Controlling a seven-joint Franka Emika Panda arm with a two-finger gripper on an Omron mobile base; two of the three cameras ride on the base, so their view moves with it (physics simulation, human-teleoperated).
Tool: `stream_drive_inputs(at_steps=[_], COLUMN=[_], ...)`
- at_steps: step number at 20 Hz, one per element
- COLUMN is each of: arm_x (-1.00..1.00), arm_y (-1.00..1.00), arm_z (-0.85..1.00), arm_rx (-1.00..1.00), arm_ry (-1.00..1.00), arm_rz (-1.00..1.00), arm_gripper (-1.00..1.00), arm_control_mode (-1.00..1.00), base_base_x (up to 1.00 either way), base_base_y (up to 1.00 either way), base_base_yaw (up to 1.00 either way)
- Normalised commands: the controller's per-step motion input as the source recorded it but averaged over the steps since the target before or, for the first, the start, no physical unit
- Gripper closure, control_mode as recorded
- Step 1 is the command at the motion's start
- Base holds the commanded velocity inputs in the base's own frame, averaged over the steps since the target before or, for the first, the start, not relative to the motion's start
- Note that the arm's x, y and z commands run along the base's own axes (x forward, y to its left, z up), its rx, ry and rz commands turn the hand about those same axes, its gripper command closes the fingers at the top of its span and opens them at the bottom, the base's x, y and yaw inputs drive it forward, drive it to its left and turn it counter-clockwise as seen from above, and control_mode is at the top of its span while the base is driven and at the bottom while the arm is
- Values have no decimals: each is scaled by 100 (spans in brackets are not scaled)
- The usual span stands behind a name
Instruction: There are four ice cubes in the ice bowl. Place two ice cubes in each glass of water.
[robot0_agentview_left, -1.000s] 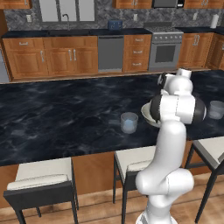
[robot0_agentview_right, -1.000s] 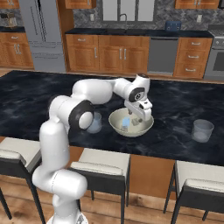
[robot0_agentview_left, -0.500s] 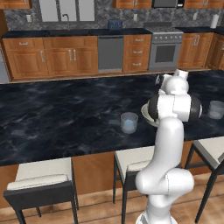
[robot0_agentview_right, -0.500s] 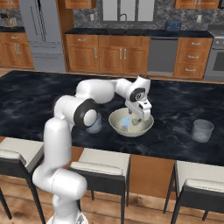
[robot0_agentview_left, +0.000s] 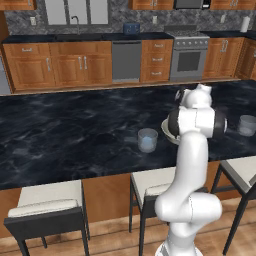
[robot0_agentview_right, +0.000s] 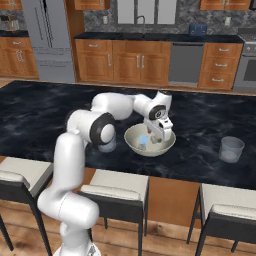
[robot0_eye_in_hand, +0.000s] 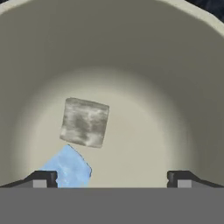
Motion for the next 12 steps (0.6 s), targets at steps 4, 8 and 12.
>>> stream_drive_inputs(at_steps=[4,8,12], arm_x=[20,22,24], arm_y=[0,0,0], arm_z=[-25,-17,-15], arm_rx=[0,0,0], arm_ry=[-5,-8,-8], arm_rz=[0,0,0], arm_gripper=[-100,-100,-100], arm_control_mode=[-100,-100,-100], base_base_x=[0,0,0], base_base_y=[0,0,0], base_base_yaw=[0,0,0])
